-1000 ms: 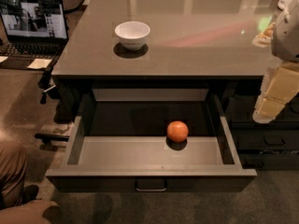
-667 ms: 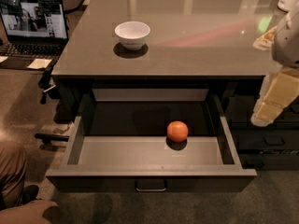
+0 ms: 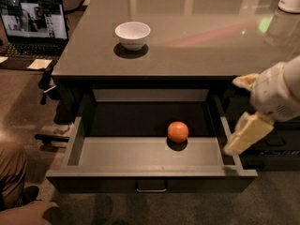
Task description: Pick orange from top drawer and place on counter
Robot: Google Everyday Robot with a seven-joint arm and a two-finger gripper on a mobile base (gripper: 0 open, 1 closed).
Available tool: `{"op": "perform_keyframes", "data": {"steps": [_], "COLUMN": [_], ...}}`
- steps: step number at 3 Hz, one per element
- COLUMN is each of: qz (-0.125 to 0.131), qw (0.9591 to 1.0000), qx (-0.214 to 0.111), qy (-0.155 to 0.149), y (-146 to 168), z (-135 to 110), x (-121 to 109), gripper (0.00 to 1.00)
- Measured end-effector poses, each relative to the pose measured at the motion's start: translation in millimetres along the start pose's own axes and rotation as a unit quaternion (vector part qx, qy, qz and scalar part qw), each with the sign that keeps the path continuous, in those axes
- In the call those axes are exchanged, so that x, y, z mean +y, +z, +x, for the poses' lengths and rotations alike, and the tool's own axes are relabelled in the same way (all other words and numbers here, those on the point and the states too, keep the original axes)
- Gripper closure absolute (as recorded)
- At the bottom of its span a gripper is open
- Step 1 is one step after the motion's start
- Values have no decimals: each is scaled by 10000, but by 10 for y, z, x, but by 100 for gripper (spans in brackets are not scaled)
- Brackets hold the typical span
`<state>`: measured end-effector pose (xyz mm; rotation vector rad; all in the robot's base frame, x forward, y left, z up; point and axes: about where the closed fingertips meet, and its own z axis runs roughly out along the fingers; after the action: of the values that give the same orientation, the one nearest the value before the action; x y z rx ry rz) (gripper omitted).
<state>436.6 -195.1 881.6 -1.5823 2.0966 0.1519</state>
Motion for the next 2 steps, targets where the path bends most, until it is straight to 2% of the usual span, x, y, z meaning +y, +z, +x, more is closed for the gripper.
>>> {"op": "perform_keyframes", "data": {"steps": [1,2], "qz": [-97,123], "qw": [9956,9840], "qx": [-921,-1753], "qy": [133,306], "y": [590,1116], "z": [-70,-310], "x": [108,-144], "gripper": [0,0]}}
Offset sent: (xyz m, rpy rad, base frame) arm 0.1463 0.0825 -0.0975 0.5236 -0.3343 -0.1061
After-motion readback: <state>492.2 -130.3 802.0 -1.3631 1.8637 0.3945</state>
